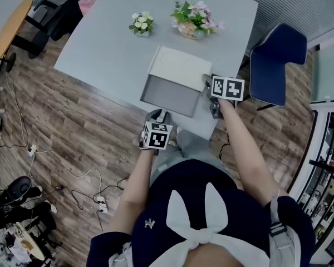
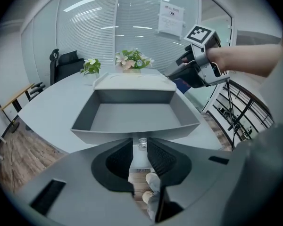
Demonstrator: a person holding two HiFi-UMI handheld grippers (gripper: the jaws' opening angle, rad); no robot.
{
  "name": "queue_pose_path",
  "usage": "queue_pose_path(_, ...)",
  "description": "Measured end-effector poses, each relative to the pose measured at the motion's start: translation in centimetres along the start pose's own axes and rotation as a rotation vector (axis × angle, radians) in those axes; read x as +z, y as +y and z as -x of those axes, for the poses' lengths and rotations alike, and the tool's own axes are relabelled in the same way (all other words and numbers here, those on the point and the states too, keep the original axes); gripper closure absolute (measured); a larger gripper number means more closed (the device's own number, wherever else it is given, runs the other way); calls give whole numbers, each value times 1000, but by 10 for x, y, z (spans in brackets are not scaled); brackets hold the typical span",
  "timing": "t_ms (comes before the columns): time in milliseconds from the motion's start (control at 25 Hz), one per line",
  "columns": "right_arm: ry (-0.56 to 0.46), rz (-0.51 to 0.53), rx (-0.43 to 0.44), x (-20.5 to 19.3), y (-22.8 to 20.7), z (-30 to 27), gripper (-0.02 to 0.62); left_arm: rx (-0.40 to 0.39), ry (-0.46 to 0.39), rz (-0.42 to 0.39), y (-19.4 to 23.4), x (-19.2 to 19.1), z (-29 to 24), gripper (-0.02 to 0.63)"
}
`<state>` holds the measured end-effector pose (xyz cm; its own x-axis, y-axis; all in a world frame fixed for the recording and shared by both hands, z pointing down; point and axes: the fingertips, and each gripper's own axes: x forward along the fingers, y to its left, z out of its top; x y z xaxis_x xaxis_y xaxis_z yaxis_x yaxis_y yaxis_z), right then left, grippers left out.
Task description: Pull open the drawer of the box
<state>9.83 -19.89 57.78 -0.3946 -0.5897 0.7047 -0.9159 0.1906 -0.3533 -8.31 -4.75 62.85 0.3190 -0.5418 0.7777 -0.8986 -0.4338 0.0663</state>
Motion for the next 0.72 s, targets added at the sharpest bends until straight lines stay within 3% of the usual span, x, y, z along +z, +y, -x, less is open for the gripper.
queue_pose_path(280,-33,19,54,-2,17,27,440,35,-58,36,15,19,26,522)
queue_pose_path(720,-107,165,153,-7,73,67,477,34,-266,110,20,83,72,523)
